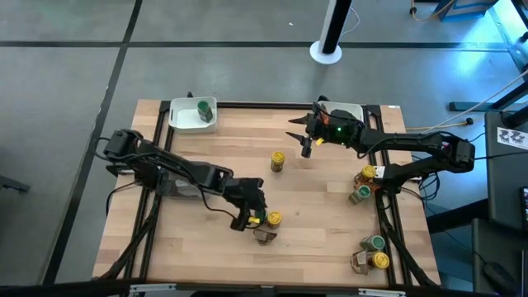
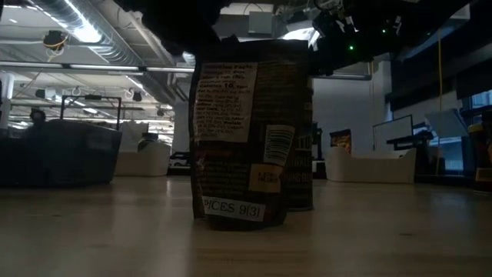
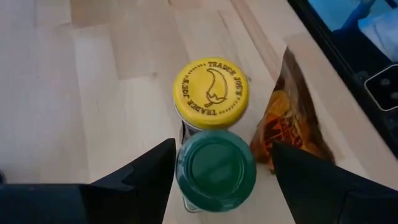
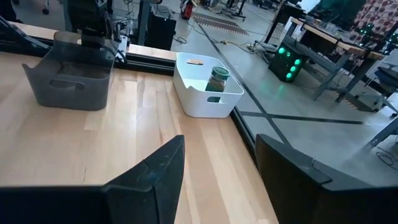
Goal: Sort spices by type
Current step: Put the green seasoning bottle into the top left white bin
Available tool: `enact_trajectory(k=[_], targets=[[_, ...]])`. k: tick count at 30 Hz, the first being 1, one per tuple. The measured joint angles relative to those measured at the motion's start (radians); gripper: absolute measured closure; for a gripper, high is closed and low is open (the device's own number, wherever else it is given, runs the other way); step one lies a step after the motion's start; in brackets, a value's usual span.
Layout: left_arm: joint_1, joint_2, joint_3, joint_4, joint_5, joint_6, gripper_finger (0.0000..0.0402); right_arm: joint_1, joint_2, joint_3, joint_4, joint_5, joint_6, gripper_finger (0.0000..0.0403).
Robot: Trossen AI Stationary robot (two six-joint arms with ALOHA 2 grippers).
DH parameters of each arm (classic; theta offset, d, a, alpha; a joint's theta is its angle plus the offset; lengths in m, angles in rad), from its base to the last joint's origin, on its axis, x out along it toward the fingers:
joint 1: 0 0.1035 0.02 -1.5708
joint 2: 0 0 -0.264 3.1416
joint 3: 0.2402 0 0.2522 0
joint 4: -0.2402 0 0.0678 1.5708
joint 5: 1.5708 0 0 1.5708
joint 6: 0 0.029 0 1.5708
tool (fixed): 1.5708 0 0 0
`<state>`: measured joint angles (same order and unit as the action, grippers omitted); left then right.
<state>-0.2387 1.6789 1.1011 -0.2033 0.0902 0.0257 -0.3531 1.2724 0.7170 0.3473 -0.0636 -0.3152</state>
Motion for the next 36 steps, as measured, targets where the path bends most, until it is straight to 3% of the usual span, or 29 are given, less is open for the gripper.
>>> enact_trajectory(k=[36], targets=[[-0.004,0.070,0.000,0.020,-0.028,0.010,0.0153,0.000,0.000,0.000,-0.008,-0.001,0.057,0.0205]])
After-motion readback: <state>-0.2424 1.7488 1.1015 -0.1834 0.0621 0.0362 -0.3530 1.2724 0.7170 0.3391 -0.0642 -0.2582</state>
